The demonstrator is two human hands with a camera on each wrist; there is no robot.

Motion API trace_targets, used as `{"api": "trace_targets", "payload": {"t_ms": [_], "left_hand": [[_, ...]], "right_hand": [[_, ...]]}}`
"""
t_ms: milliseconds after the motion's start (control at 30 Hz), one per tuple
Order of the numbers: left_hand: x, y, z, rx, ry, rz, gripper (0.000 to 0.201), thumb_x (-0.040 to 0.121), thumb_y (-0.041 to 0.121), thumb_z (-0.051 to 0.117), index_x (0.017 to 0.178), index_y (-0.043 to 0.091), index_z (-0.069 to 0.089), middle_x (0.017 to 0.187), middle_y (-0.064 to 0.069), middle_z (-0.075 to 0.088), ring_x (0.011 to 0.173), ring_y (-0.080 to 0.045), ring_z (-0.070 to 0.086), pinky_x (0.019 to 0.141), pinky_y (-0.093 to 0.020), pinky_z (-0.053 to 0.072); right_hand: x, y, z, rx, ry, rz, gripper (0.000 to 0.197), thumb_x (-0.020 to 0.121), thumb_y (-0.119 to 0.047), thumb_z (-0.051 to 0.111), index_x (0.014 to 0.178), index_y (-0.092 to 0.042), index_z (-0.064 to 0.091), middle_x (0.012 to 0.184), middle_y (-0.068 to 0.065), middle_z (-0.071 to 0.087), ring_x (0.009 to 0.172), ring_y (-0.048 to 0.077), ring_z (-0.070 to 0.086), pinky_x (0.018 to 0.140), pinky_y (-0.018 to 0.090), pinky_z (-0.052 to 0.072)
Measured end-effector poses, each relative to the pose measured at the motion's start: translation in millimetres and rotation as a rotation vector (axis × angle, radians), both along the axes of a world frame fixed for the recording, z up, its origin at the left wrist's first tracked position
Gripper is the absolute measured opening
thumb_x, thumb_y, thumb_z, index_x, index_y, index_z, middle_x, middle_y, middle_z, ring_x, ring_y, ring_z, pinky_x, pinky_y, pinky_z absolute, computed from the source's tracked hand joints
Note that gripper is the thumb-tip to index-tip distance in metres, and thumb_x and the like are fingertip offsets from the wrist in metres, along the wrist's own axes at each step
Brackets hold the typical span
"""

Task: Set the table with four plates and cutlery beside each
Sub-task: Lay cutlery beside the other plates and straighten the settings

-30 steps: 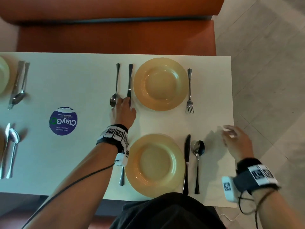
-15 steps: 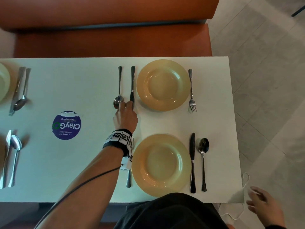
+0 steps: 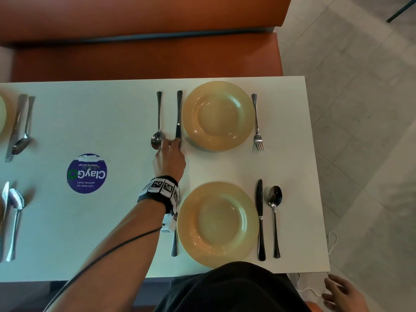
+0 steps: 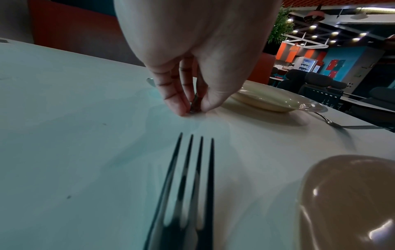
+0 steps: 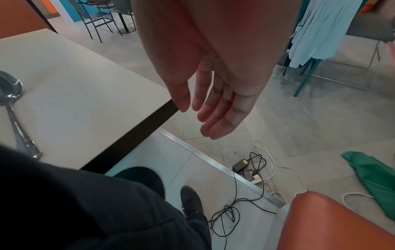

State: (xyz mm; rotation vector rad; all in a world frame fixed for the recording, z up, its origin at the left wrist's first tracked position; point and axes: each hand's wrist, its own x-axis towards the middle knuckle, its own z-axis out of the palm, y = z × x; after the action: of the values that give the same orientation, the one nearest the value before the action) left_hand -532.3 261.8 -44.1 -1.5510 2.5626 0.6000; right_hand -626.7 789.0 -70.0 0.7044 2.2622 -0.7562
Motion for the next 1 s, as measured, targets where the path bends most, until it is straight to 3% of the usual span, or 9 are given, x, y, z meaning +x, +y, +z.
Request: {"api": "trace_targets", "payload": {"t_ms": [200, 433, 600, 767, 1000], "left_hand": [[-0.6, 1.6, 0.7, 0.009, 0.016, -0.009, 0.036, 0.094, 0.016, 0.053, 0.129, 0.016, 0.057, 0.130, -0.012, 0.053, 0.095, -0.041, 0.064, 0.078, -0.044, 0.052], [11.9, -22.7, 12.4, -0.130, 0.181, 0.120, 0.036, 0.092, 0.030, 0.056, 0.125, 0.017, 0.059, 0.123, -0.011, 0.056, 0.104, -0.033, 0.058, 0.080, -0.043, 0.050], [16.4, -55.2, 10.1, -0.016, 0.064, 0.213, 0.051, 0.092, 0.038, 0.057, 0.138, 0.017, 0.048, 0.137, -0.012, 0.046, 0.120, -0.037, 0.047, 0.091, -0.046, 0.045], [10.6, -62.5, 2.3, 0.108, 0.011, 0.189, 0.057, 0.089, 0.036, 0.062, 0.140, 0.016, 0.047, 0.135, -0.014, 0.045, 0.117, -0.039, 0.054, 0.097, -0.044, 0.045], [1.1, -49.7, -1.1, 0.120, 0.071, 0.151, 0.050, 0.088, 0.030, 0.064, 0.134, 0.015, 0.053, 0.130, -0.011, 0.047, 0.109, -0.035, 0.058, 0.095, -0.039, 0.045]], "right_hand": [[-11.3, -9.4, 2.6, -0.047, 0.010, -0.004, 0.022, 0.095, -0.006, 0.059, 0.116, -0.002, 0.060, 0.085, 0.019, 0.062, 0.072, 0.035, 0.060, 0.064, 0.032, 0.051], [-13.2, -7.5, 7.7, -0.054, -0.027, -0.014, 0.027, 0.093, -0.008, 0.063, 0.119, -0.002, 0.060, 0.086, 0.016, 0.063, 0.073, 0.035, 0.060, 0.065, 0.033, 0.051], [-7.1, -6.1, 8.0, -0.038, -0.052, -0.019, 0.029, 0.092, -0.006, 0.064, 0.119, 0.002, 0.060, 0.087, 0.020, 0.063, 0.074, 0.036, 0.059, 0.065, 0.035, 0.050], [-3.5, -8.9, 8.9, -0.047, -0.072, -0.009, 0.030, 0.091, -0.005, 0.065, 0.120, 0.001, 0.061, 0.103, 0.029, 0.064, 0.073, 0.037, 0.060, 0.075, 0.043, 0.050], [-2.8, -14.9, 13.3, -0.049, -0.069, -0.005, 0.027, 0.091, -0.005, 0.065, 0.117, 0.000, 0.060, 0.102, 0.030, 0.063, 0.073, 0.037, 0.060, 0.066, 0.036, 0.049]]}}
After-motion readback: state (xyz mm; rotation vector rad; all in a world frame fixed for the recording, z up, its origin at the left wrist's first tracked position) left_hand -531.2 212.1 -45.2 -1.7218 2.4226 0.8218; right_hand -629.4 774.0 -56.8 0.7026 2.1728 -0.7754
